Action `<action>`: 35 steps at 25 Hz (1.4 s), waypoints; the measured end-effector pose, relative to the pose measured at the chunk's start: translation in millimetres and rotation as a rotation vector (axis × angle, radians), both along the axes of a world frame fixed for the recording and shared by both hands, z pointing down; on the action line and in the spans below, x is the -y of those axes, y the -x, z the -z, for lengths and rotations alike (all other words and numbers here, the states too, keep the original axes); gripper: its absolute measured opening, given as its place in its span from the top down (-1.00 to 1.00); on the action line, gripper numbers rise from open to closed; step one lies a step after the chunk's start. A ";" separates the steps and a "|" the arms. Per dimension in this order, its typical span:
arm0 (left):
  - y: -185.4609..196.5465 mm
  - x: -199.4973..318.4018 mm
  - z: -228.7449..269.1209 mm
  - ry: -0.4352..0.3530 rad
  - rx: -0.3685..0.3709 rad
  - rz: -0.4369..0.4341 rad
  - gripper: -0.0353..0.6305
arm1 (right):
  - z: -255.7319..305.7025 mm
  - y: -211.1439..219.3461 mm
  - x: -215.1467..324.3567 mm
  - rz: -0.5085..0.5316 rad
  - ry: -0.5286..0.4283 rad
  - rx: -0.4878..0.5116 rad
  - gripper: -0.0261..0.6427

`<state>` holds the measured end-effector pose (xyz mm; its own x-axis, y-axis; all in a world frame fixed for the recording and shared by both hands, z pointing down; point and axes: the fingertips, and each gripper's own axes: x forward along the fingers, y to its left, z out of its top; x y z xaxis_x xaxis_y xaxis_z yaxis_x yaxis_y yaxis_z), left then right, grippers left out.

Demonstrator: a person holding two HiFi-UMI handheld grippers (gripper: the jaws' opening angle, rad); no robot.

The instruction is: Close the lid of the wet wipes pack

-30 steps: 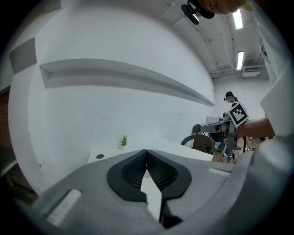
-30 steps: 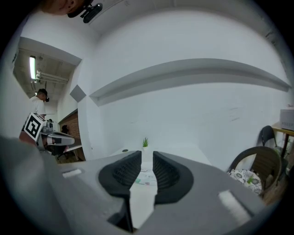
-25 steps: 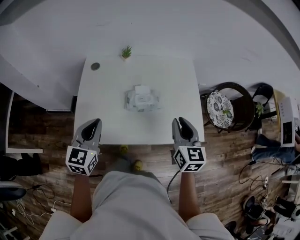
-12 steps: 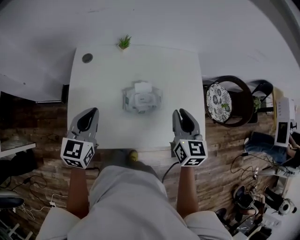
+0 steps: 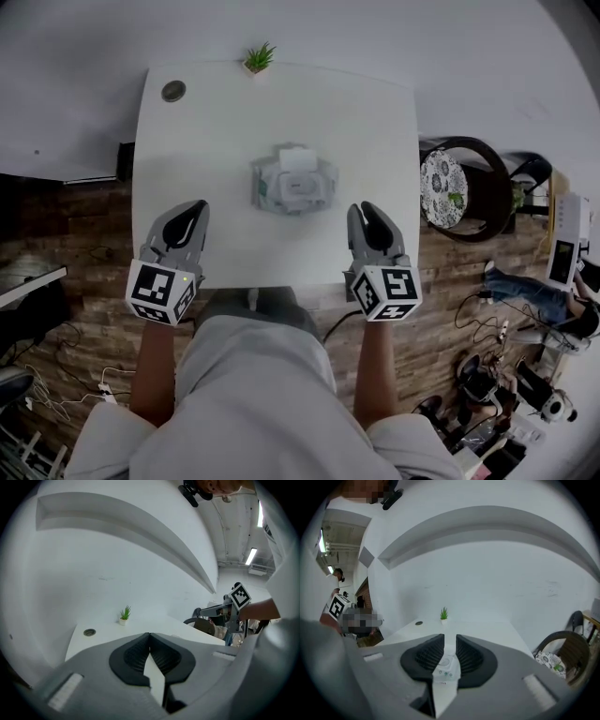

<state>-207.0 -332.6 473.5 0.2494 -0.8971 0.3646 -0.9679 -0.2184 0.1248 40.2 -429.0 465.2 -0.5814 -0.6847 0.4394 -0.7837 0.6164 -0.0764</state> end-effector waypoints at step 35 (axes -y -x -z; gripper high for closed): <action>-18.4 82.8 -61.7 0.139 0.020 0.042 0.89 | -100.0 84.3 106.3 0.586 0.139 -0.174 0.67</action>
<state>-188.6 -415.4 535.3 0.2038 -0.8470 0.4909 -0.9785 -0.1592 0.1314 -44.1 -535.3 565.2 -0.7547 -0.2039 0.6236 -0.3268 0.9410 -0.0878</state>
